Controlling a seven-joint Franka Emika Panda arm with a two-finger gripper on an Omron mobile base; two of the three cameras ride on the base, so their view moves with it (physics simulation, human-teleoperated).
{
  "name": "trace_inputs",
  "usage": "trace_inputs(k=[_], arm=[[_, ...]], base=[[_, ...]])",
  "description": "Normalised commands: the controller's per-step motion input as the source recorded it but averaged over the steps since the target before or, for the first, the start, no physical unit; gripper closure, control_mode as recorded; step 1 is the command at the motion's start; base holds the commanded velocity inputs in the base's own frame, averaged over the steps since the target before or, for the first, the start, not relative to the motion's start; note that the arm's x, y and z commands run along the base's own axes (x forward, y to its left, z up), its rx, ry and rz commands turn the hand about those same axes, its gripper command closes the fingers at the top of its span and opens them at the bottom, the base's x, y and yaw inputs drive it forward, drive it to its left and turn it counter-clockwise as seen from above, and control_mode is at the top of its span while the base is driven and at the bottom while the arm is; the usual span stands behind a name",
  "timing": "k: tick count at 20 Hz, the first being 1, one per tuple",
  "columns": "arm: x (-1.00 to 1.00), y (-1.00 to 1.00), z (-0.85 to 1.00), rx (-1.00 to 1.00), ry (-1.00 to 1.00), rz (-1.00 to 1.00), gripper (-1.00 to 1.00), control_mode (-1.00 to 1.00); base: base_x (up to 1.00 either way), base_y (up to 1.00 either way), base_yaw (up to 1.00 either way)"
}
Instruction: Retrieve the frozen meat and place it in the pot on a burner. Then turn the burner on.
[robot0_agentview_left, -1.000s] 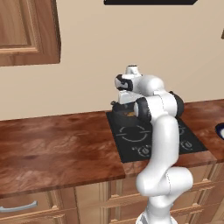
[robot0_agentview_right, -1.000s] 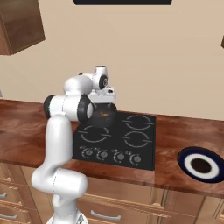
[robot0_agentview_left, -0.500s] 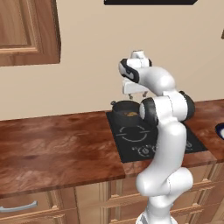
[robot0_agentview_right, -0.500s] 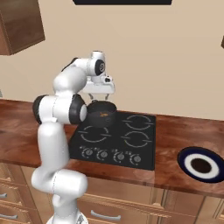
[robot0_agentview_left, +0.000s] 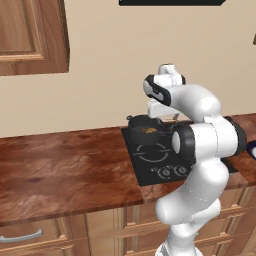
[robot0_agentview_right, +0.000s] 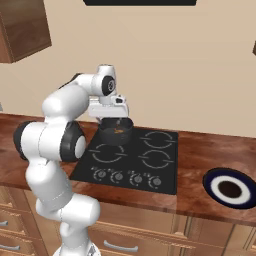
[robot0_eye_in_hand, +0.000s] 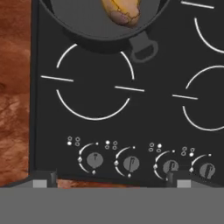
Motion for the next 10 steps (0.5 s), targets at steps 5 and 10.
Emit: trace_inputs(k=[5, 10], arm=[[-0.75, -0.21, -0.5, 0.0, 0.15, 0.0, -1.0, -1.0], [-0.23, -0.58, -0.65, 0.02, 0.08, 0.0, -1.0, -1.0]], base=[[0.0, 0.0, 0.0], [0.0, 0.0, 0.0]])
